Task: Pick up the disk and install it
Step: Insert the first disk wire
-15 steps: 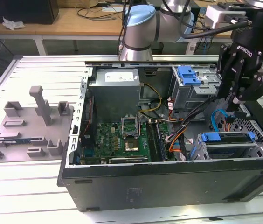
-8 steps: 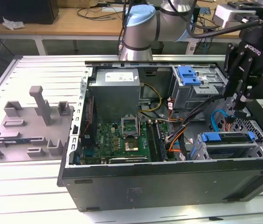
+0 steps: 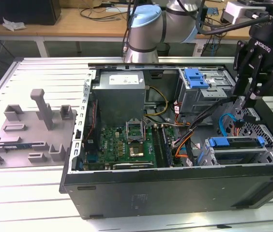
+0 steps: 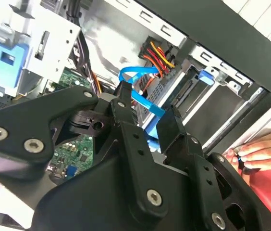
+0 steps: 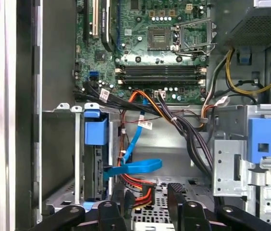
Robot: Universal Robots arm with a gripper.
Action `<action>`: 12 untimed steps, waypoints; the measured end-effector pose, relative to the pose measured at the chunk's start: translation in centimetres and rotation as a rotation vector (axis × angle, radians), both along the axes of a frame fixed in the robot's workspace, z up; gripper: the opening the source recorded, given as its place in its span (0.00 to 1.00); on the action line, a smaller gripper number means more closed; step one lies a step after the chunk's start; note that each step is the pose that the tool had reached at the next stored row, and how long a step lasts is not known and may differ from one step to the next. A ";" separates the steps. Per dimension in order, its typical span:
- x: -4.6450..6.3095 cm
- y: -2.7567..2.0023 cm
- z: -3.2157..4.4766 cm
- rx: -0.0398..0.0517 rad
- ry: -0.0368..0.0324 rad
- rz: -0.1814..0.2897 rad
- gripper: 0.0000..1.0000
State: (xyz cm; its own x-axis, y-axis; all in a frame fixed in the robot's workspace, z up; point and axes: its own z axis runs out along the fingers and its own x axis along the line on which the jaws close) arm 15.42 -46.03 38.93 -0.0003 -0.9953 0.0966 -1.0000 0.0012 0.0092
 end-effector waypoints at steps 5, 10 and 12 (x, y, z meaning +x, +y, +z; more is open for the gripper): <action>0.5 0.85 -0.07 0.0001 0.0000 0.000 0.49; 1.8 0.96 -0.18 0.0000 0.0000 -0.001 0.49; 2.6 0.95 -0.23 -0.0005 0.0008 -0.007 0.49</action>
State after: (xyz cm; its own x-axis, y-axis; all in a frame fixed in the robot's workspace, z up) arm 17.98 -45.07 38.70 -0.0072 -0.9952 0.0971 -0.9999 0.0082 0.0100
